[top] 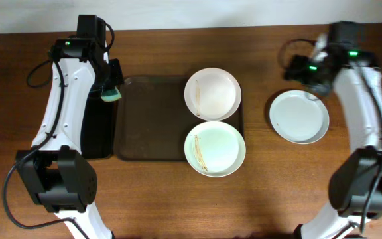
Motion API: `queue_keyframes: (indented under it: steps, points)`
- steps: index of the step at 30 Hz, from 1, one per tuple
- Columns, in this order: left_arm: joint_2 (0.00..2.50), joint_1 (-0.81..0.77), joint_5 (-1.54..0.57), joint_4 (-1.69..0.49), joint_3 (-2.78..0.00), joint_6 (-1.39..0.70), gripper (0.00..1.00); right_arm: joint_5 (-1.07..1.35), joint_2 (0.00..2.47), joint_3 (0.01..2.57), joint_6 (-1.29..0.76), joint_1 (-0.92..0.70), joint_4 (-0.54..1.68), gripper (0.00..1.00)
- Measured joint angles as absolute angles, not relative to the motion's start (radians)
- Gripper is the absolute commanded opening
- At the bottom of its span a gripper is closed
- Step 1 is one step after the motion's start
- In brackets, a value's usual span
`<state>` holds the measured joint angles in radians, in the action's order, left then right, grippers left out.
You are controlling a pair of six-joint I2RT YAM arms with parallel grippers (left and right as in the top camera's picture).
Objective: Clean dirty plates on tray and stack at the side
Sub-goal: 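Grasp the front white plate rim with the right gripper and tilt it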
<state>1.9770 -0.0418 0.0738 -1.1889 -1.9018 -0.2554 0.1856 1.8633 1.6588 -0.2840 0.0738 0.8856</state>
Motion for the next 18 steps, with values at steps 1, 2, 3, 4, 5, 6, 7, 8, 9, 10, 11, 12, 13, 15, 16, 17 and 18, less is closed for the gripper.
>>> queue_keyframes:
  steps: [1, 2, 3, 4, 5, 6, 7, 8, 9, 10, 11, 12, 13, 15, 16, 17, 18]
  points:
    - [1.977, -0.042, 0.074, -1.188, -1.901, -0.255, 0.01, 0.198, 1.881, 1.660, -0.299, -0.030, 0.825, 0.73]
    - [1.977, -0.042, 0.074, -1.188, -1.901, -0.255, 0.01, 0.203, 1.896, 1.660, -0.315, -0.076, 0.816, 0.70]
    - [1.977, -0.042, 0.074, -1.188, -1.901, -0.255, 0.01, 0.200, 1.928, 1.660, -0.350, -0.126, 0.804, 0.61]
    - [1.977, -0.042, 0.074, -1.188, -1.901, -0.255, 0.01, 0.192, 1.975, 1.660, -0.386, -0.169, 0.796, 0.57]
    - [1.977, -0.042, 0.074, -1.189, -1.901, -0.255, 0.01, 0.170, 2.024, 1.659, -0.442, -0.210, 0.803, 0.52]
    - [1.977, -0.042, 0.074, -1.189, -1.901, -0.255, 0.01, 0.156, 2.059, 1.658, -0.485, -0.241, 0.823, 0.52]
    - [1.977, -0.042, 0.074, -1.190, -1.901, -0.255, 0.01, 0.154, 2.064, 1.659, -0.506, -0.247, 0.860, 0.53]
    - [1.977, -0.042, 0.074, -1.194, -1.901, -0.255, 0.00, 0.161, 2.066, 1.660, -0.513, -0.250, 0.956, 0.53]
    - [1.977, -0.042, 0.074, -1.195, -1.901, -0.255, 0.01, 0.178, 2.066, 1.662, -0.482, -0.250, 1.042, 0.53]
    - [1.977, -0.042, 0.074, -1.196, -1.901, -0.255, 0.01, 0.188, 2.068, 1.664, -0.448, -0.250, 1.138, 0.53]
    - [1.977, -0.042, 0.074, -1.196, -1.901, -0.255, 0.01, 0.194, 2.068, 1.664, -0.418, -0.250, 1.222, 0.54]
    - [1.977, -0.042, 0.074, -1.196, -1.901, -0.255, 0.01, 0.201, 2.068, 1.665, -0.375, -0.250, 1.293, 0.53]
    - [1.977, -0.042, 0.074, -1.198, -1.901, -0.255, 0.01, 0.202, 2.068, 1.664, -0.348, -0.250, 1.341, 0.53]
    - [1.977, -0.042, 0.074, -1.200, -1.901, -0.255, 0.01, 0.185, 2.068, 1.633, -0.311, -0.256, 1.376, 0.48]
    - [1.977, -0.042, 0.074, -1.201, -1.901, -0.255, 0.01, 0.174, 2.068, 1.604, -0.303, -0.263, 1.361, 0.44]
    - [1.977, -0.042, 0.074, -1.201, -1.901, -0.255, 0.00, 0.170, 2.069, 1.564, -0.293, -0.274, 1.331, 0.36]
    - [1.977, -0.042, 0.074, -1.201, -1.901, -0.255, 0.01, 0.162, 2.070, 1.535, -0.285, -0.286, 1.309, 0.31]
